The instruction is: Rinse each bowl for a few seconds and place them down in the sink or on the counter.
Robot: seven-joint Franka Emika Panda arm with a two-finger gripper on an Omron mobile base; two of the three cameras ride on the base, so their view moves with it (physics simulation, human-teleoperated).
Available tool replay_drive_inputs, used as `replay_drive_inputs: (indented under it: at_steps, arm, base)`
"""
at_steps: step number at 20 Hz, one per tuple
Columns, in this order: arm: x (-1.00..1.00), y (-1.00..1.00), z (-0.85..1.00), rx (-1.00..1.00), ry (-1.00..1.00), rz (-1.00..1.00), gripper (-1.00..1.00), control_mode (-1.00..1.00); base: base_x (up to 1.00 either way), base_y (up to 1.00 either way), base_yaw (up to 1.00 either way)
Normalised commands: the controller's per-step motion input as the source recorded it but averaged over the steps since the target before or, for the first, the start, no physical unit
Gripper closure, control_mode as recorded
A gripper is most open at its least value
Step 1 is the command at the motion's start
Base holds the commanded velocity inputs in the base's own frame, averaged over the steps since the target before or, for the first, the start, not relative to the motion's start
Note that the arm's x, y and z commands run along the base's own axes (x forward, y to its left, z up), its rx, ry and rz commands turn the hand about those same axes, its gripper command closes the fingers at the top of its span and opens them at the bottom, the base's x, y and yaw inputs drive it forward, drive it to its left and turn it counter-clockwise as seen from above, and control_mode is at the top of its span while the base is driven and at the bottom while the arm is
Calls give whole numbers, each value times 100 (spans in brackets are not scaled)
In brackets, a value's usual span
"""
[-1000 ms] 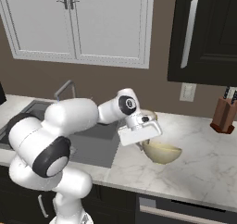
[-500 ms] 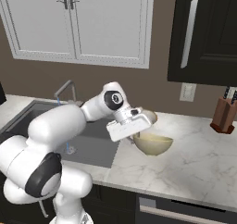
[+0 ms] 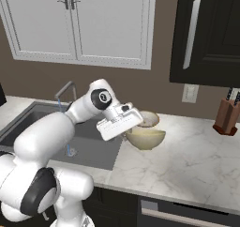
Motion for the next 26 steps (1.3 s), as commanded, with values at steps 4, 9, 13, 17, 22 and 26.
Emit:
replay_drive_inputs:
  at_steps: [4, 9, 13, 17, 22, 26]
  arm:
    - [0, 31, 15, 1, -1, 14, 100, -100]
    - [0, 28, 14, 2, 0, 16, 100, -100]
    - [0, 24, 14, 2, 0, 17, 100, -100]
    - [0, 22, 14, 2, 1, 18, 100, -100]
    - [0, 22, 13, 0, 4, 20, 100, -100]
    - [0, 21, 11, 0, 4, 21, 100, -100]
  base:
    - [0, 0, 0]
    - [0, 0, 0]
    - [0, 0, 0]
    - [0, 0, 0]
    - [0, 0, 0]
    - [0, 0, 0]
